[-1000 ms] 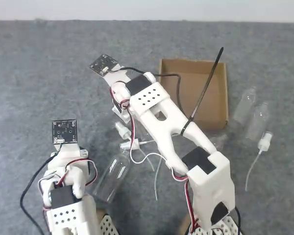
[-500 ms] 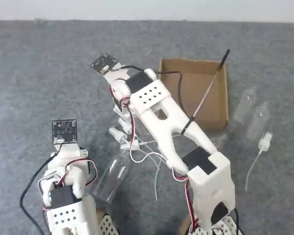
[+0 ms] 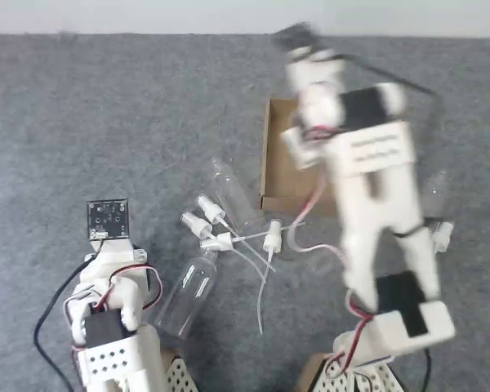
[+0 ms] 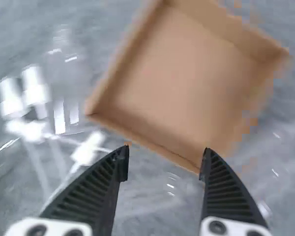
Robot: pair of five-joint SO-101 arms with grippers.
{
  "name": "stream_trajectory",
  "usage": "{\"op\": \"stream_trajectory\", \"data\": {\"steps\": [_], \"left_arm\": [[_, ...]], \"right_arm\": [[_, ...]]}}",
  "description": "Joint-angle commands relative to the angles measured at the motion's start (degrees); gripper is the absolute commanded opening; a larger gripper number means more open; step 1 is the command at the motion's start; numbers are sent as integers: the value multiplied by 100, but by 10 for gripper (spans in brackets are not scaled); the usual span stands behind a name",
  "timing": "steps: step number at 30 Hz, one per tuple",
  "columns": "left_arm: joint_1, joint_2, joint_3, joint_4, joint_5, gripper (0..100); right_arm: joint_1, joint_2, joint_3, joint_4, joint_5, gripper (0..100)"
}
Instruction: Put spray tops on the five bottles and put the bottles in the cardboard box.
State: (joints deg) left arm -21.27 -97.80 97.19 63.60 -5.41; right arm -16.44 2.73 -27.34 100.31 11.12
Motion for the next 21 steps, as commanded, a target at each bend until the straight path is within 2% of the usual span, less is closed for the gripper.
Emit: {"op": "stream_trajectory", "data": {"steps": [1,6,9,14,21], "left_arm": [[18,-97,-31,26,35,26],[18,-97,-31,26,35,26],[18,-97,-31,26,35,26],[18,-97,-31,26,35,26],[18,-97,-31,26,35,26]], "right_arm": [[1543,-620,-97,207,-9,201],[3169,-505,193,171,-9,202],[3881,-374,343,163,-9,202],[4637,101,615,40,-9,202],[5112,1033,1336,-1191,-9,199]]}}
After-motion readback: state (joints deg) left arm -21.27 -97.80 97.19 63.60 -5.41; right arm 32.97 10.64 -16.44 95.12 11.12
